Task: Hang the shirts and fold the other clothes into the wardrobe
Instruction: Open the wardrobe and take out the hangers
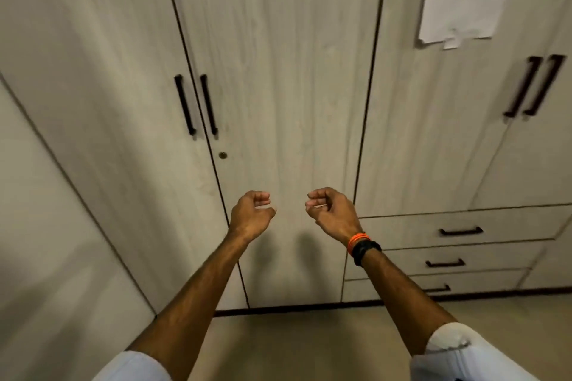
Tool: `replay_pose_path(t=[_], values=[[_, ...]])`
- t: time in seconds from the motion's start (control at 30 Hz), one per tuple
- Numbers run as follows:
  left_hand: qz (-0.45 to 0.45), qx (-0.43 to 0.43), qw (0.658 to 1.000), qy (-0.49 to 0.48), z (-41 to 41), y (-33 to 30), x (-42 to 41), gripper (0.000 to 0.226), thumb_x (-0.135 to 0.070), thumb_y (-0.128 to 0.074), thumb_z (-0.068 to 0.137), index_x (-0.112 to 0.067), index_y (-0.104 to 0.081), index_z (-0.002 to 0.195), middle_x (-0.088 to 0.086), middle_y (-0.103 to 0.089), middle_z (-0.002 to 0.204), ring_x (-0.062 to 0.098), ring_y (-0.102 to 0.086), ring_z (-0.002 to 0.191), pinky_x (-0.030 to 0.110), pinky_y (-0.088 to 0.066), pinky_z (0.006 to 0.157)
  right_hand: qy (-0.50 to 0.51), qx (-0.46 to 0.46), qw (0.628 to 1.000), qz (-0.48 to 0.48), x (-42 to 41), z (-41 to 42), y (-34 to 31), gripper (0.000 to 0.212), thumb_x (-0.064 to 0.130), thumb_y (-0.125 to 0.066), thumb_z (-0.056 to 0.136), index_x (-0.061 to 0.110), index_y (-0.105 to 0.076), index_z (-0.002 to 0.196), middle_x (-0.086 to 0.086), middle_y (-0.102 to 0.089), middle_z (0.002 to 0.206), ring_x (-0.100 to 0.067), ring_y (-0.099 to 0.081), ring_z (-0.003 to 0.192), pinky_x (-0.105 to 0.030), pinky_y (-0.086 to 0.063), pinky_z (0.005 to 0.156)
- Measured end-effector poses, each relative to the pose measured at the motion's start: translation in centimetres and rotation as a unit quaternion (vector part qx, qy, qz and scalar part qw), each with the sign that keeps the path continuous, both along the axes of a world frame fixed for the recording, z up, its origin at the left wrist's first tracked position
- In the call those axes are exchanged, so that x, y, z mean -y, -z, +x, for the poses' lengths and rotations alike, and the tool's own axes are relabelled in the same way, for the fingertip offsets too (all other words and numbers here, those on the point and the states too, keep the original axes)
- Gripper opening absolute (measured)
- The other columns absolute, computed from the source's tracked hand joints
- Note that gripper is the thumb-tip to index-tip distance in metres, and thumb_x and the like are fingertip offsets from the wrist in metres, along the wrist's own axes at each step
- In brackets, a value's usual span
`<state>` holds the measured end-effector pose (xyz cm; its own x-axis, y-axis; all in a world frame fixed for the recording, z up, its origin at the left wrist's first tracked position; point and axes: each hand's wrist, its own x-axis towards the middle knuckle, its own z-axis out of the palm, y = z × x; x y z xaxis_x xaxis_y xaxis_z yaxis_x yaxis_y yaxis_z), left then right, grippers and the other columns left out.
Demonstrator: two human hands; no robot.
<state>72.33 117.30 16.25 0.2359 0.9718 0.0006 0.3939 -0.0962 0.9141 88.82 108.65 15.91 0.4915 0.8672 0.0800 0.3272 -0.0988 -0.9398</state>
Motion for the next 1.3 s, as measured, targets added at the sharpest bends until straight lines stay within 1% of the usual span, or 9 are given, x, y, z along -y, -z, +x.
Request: replay_pose_path(t=[0.3,0.4,0.53,0.6,0.73,0.83,0.93,1.1,1.3], values=[[0.034,-0.013,0.991,-0.125,-6.1,-2.5,-17.1,0.032,-0.015,-0.075,0.083,-0.015,-0.062,0.112,0.001,-0.068,0.11,0.02,-0.066,0.103,0.039,-0.054,0.095,-0.129,0.02,0.991,0.027,-21.7,-4.6,-2.3,0.028,0.006,-0.069,0.085,0.014,-0.063,0.111,0.001,-0.069,0.096,-0.009,-0.065,0.085,-0.006,-0.046,0.068],[0.05,-0.014,0.983,-0.174,-7.3,-4.0,-21.8,0.035,-0.017,-0.075,0.084,-0.014,-0.061,0.117,0.001,-0.067,0.113,0.018,-0.064,0.105,0.04,-0.052,0.098,-0.172,0.041,0.984,0.03,-28.4,-5.9,-3.4,0.034,0.008,-0.071,0.085,0.014,-0.061,0.117,0.003,-0.067,0.099,-0.009,-0.065,0.086,-0.015,-0.052,0.078],[0.058,0.007,0.98,-0.191,-7.7,-5.7,-26.4,0.042,-0.018,-0.074,0.086,-0.015,-0.057,0.123,-0.002,-0.063,0.115,0.018,-0.062,0.107,0.03,-0.05,0.096,-0.167,0.048,0.983,0.062,-34.1,-7.6,-4.8,0.049,0.012,-0.075,0.081,0.016,-0.055,0.125,0.003,-0.063,0.107,-0.019,-0.064,0.098,-0.042,-0.059,0.087],[0.081,0.026,0.976,-0.201,-7.8,-6.7,-29.3,0.045,-0.019,-0.073,0.086,-0.015,-0.053,0.127,-0.005,-0.059,0.113,0.015,-0.06,0.104,0.025,-0.048,0.09,-0.146,0.082,0.982,0.091,-37.0,-9.0,-5.4,0.051,0.014,-0.075,0.081,0.015,-0.052,0.127,0.003,-0.062,0.111,-0.017,-0.062,0.102,-0.039,-0.058,0.087],[0.141,0.078,0.972,-0.172,-7.2,-8.3,-33.0,0.032,-0.02,-0.071,0.089,-0.017,-0.058,0.118,-0.005,-0.067,0.106,0.013,-0.065,0.099,0.024,-0.052,0.087,-0.096,0.113,0.975,0.165,-39.6,-11.5,-6.3,0.027,0.013,-0.067,0.085,0.013,-0.059,0.11,0.006,-0.068,0.087,-0.01,-0.065,0.078,-0.025,-0.055,0.077],[0.157,0.105,0.974,-0.123,-6.9,-8.6,-35.1,0.011,-0.015,-0.064,0.093,-0.017,-0.064,0.104,-0.002,-0.07,0.097,0.013,-0.068,0.096,0.028,-0.055,0.088,-0.036,0.055,0.979,0.193,-41.0,-13.4,-6.5,0.013,0.017,-0.069,0.086,0.013,-0.062,0.096,0.009,-0.064,0.07,-0.002,-0.062,0.059,-0.019,-0.053,0.061],[0.157,0.133,0.973,-0.1,-6.9,-8.4,-36.5,0.008,-0.009,-0.061,0.094,-0.015,-0.065,0.099,-0.002,-0.07,0.09,0.003,-0.069,0.083,0.026,-0.056,0.085,0.033,0.031,0.972,0.229,-41.9,-14.5,-6.2,0.011,0.017,-0.072,0.085,0.011,-0.064,0.086,0.009,-0.061,0.063,0.0,-0.06,0.056,-0.014,-0.049,0.055],[0.171,0.142,0.973,-0.055,-7.3,-7.5,-37.1,0.008,-0.007,-0.058,0.096,-0.01,-0.063,0.102,-0.009,-0.065,0.086,-0.013,-0.062,0.071,0.005,-0.049,0.07,0.075,0.035,0.972,0.219,-41.8,-15.4,-5.9,0.012,0.015,-0.071,0.084,0.009,-0.061,0.082,0.007,-0.057,0.063,0.001,-0.055,0.056,-0.014,-0.046,0.053],[0.16,0.138,0.977,0.0,-8.5,-6.7,-36.3,0.008,-0.012,-0.059,0.096,-0.018,-0.061,0.101,-0.005,-0.067,0.096,0.011,-0.065,0.096,0.023,-0.051,0.09,0.091,0.035,0.98,0.172,-40.4,-15.9,-6.9,0.018,0.02,-0.073,0.082,0.008,-0.06,0.082,-0.003,-0.061,0.07,-0.007,-0.053,0.06,-0.025,-0.049,0.061]])
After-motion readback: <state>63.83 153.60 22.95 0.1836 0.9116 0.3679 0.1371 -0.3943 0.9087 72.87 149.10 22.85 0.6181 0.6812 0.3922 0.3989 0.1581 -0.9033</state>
